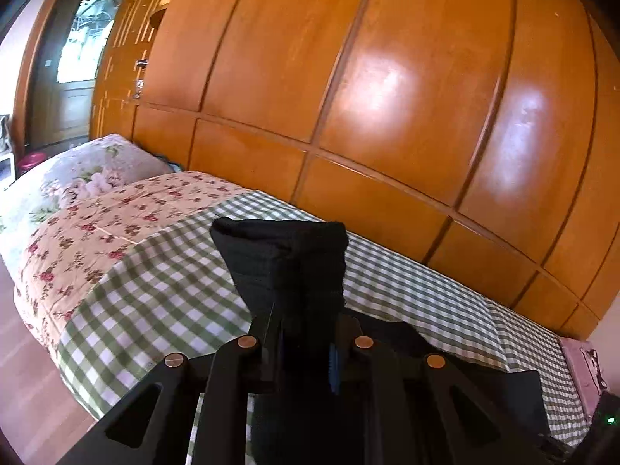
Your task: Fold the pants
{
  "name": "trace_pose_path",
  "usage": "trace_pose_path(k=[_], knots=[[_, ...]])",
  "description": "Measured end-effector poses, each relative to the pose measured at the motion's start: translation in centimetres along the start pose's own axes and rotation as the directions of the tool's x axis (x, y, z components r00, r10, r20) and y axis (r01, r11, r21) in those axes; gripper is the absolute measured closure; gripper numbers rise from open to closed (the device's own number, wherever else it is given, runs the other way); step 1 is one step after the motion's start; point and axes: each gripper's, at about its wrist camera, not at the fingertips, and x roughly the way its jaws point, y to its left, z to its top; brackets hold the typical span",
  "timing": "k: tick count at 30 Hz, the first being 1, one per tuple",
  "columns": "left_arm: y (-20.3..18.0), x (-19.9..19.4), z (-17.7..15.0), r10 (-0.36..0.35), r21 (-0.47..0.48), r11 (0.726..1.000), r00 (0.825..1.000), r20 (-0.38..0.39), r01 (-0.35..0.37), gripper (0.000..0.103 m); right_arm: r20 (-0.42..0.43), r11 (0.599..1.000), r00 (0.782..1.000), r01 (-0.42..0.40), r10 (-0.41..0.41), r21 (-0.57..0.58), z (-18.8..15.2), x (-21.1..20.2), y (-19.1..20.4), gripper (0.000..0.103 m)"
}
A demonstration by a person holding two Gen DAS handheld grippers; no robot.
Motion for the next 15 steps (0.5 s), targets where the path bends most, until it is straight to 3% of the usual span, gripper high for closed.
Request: trace_pose_path(k=[2, 7, 12, 15], knots=[[-0.7, -0.2, 0.1, -0.023, 0.005, 1.0, 1.0, 0.004, 0.023, 0.087, -0.049, 1.0, 0.999, 0.011, -0.011, 0.003, -0.3, 0.8, -0.4, 0.06], [-2.5, -2.0, 0.8, -0.129, 0.013, 0.992, 0.991, 0.029, 0.129, 0.087, -0.037, 1.0, 0.999, 0.008, -0.008, -0.005, -0.5, 0.7, -0.3, 0.058], [-5.6, -4.1, 1.4, -0.269, 0.05, 0.963, 0.961, 0.056, 0.267, 0.087, -0.011, 0.993, 0.999, -0.047, 0.048, 0.106, -0.2, -0.6, -1.9, 0.058], [-7.7, -4.7, 1.3, -0.359, 0.077, 0.931, 0.932, 0.038, 0.356, 0.087, 0.026, 0.989, 0.998, -0.06, 0.057, 0.135, 0.1, -1.7, -2.4, 0.058]])
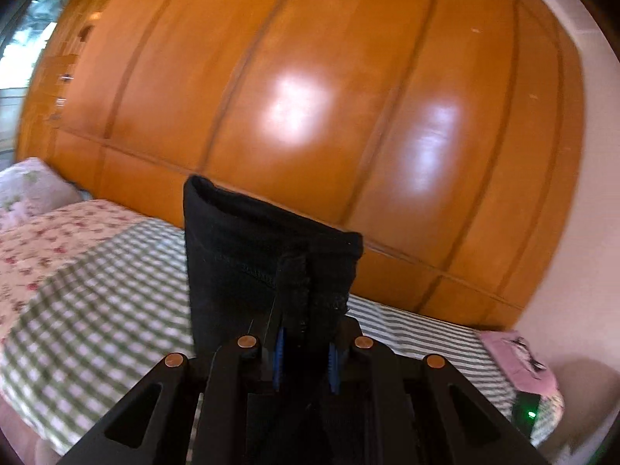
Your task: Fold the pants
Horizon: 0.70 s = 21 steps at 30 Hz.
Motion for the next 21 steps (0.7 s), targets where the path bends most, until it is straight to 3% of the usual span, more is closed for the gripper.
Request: trace_pose_path(k=[9, 16, 21], knots=[[-7.0, 1.8, -1.9, -0.183, 0.085, 0.978, 0.98, -0.075, 0.189, 0.087, 0.095, 0.998, 0.995, -0.019, 0.014, 0.053, 0.5, -4.0, -2.1, 0.058], [-11.9, 4.5, -6.2, -0.293, 0.148, 0.934, 0.933, -0.211, 0.326, 0.087, 0.166, 0.992, 0.986, -0.035, 0.015, 0.117, 0.8, -6.2, -4.5, 0.058], [-14.1, 6.6, -9.9, -0.303, 0.166, 0.916, 0.901, -0.31, 0.365, 0.087, 0.199, 0.979, 0.977, 0.035, -0.075, 0.199, 0.9, -8.2, -7.2, 0.058]])
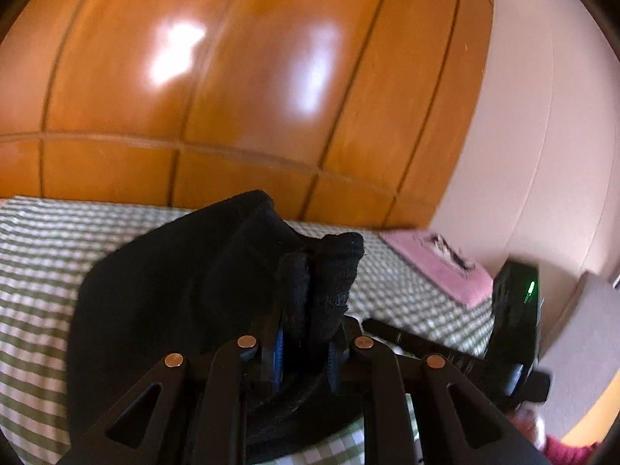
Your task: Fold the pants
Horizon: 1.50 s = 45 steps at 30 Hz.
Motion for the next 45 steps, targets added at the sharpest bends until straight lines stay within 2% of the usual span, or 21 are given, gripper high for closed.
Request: trace_pose_path(k=[3, 10, 15, 16, 19, 22, 27, 33, 37, 39, 40, 41, 43, 45], knots=[[-0.5, 1.9, -1.4, 0.0, 0.032, 0.999, 0.999, -0.054, 0.002, 0.087, 0.005, 1.0, 1.0, 0.024, -0.024, 0.021, 0.3, -0.8, -1.0, 0.058], [-1.1, 4.7, -5.0, 0.025, 0.077, 0.997, 0.985, -0.172, -0.012, 0.086, -0.011, 1.0, 1.0, 0.002, -0.002, 0.016, 0.5, 0.0, -0.9, 0.058], [-0.5, 4.6, -5.8, 0.016, 0.07, 0.998, 0.981, -0.193, -0.003, 0.085, -0.048, 0.999, 0.998, -0.033, 0.033, -0.005, 0.2, 1.2, 0.2, 0.058], [-0.4, 4.6, -5.9, 0.012, 0.067, 0.998, 0.981, -0.193, 0.001, 0.082, -0.055, 0.999, 0.998, -0.039, 0.039, -0.007, 0.1, 1.3, 0.5, 0.058], [-0.3, 3.8, -5.7, -0.04, 0.053, 0.997, 0.978, -0.206, 0.052, 0.069, -0.096, 0.998, 0.993, -0.068, 0.067, -0.003, 0.0, 2.4, 0.9, 0.051], [-0.4, 2.9, -5.8, -0.084, 0.056, 0.994, 0.974, -0.21, 0.098, 0.067, -0.138, 0.997, 0.988, -0.074, 0.075, 0.013, -0.1, 3.8, 1.0, 0.045], [0.3, 0.5, -5.5, -0.165, 0.02, 0.985, 0.968, -0.191, 0.172, 0.067, -0.21, 0.994, 0.973, -0.089, 0.1, 0.057, -0.4, 5.6, 0.7, 0.042], [2.3, -3.5, -4.7, -0.116, -0.015, 0.993, 0.989, -0.087, 0.115, 0.066, -0.241, 0.991, 0.962, -0.112, 0.125, 0.067, -0.4, 6.9, 1.3, 0.041], [5.1, -5.4, -4.2, 0.017, -0.061, 0.998, 1.0, -0.026, -0.019, 0.066, -0.265, 0.995, 0.959, -0.098, 0.1, 0.019, -0.7, 8.0, 2.7, 0.039], [6.5, -5.9, -4.0, 0.096, -0.073, 0.993, 0.995, -0.012, -0.097, 0.066, -0.269, 0.997, 0.961, -0.077, 0.067, -0.029, -1.1, 8.2, 3.9, 0.044], [7.4, -6.0, -3.9, 0.159, -0.075, 0.984, 0.987, -0.013, -0.159, 0.066, -0.271, 0.996, 0.961, -0.067, 0.051, -0.052, -1.2, 8.4, 4.3, 0.055], [8.0, -6.1, -3.9, 0.192, -0.078, 0.978, 0.981, -0.017, -0.192, 0.066, -0.272, 0.994, 0.962, -0.049, 0.021, -0.095, -1.4, 8.5, 4.9, 0.068], [9.3, -5.8, -3.9, 0.236, -0.102, 0.966, 0.971, -0.032, -0.238, 0.066, -0.265, 0.986, 0.964, -0.031, -0.014, -0.162, -1.6, 8.4, 5.8, 0.078], [10.6, -5.6, -4.1, 0.277, -0.144, 0.949, 0.959, -0.049, -0.282, 0.066, -0.245, 0.98, 0.97, -0.042, -0.007, -0.194, -1.3, 7.7, 6.3, 0.083]])
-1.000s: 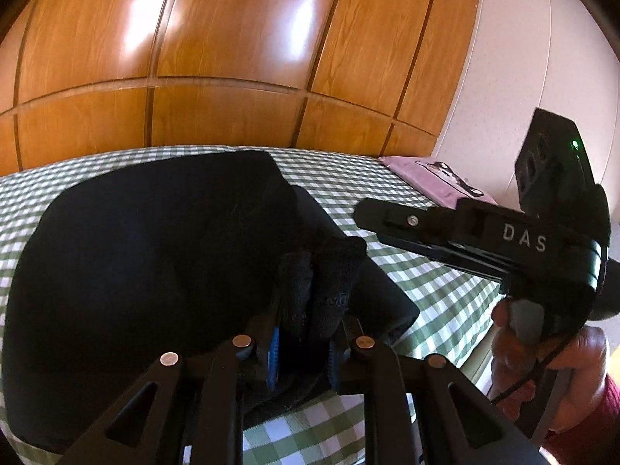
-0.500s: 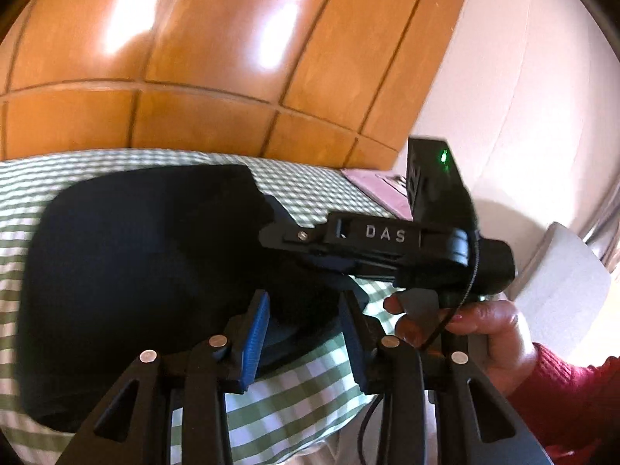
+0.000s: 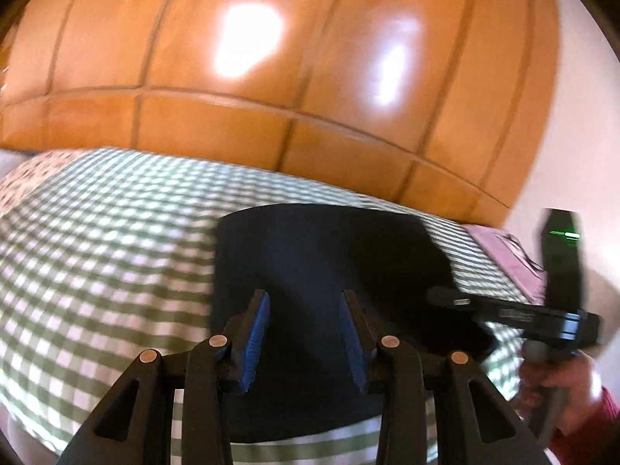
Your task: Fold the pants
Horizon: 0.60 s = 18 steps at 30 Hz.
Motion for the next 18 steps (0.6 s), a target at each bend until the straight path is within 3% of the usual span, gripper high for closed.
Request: trace_pose_path(k=[4, 9, 10, 11, 14, 18], knots=[[1.2, 0.5, 0.2, 0.004, -0.079, 0.997, 1.0, -0.025, -0.006, 0.066, 0.075, 0.999, 0.996, -0.039, 0.038, 0.012, 1.0, -2.4, -0.1, 0.087], [-0.6, 0.4, 0.6, -0.028, -0.014, 1.0, 1.0, -0.001, 0.028, 0.066, 0.164, 1.0, 0.986, -0.018, 0.021, -0.019, 2.7, -6.0, 0.1, 0.09], [-1.1, 0.5, 0.7, -0.039, 0.002, 0.999, 0.999, 0.001, 0.039, 0.066, 0.171, 1.0, 0.985, -0.007, 0.011, -0.022, 2.9, -6.3, 0.0, 0.097], [-1.6, 0.7, 0.8, -0.048, 0.016, 0.999, 0.999, 0.0, 0.048, 0.065, 0.181, 1.0, 0.983, 0.018, -0.013, -0.024, 3.0, -6.9, -0.3, 0.097], [-2.5, 1.9, 0.6, -0.07, 0.043, 0.997, 0.997, -0.037, 0.071, 0.065, 0.165, 0.999, 0.985, 0.047, -0.043, -0.024, 3.2, -6.6, -1.3, 0.097], [-3.6, 4.3, -0.6, -0.017, 0.129, 0.991, 0.995, -0.097, 0.03, 0.065, 0.104, 0.997, 0.993, 0.058, -0.062, 0.041, 2.2, -4.7, -3.3, 0.097]])
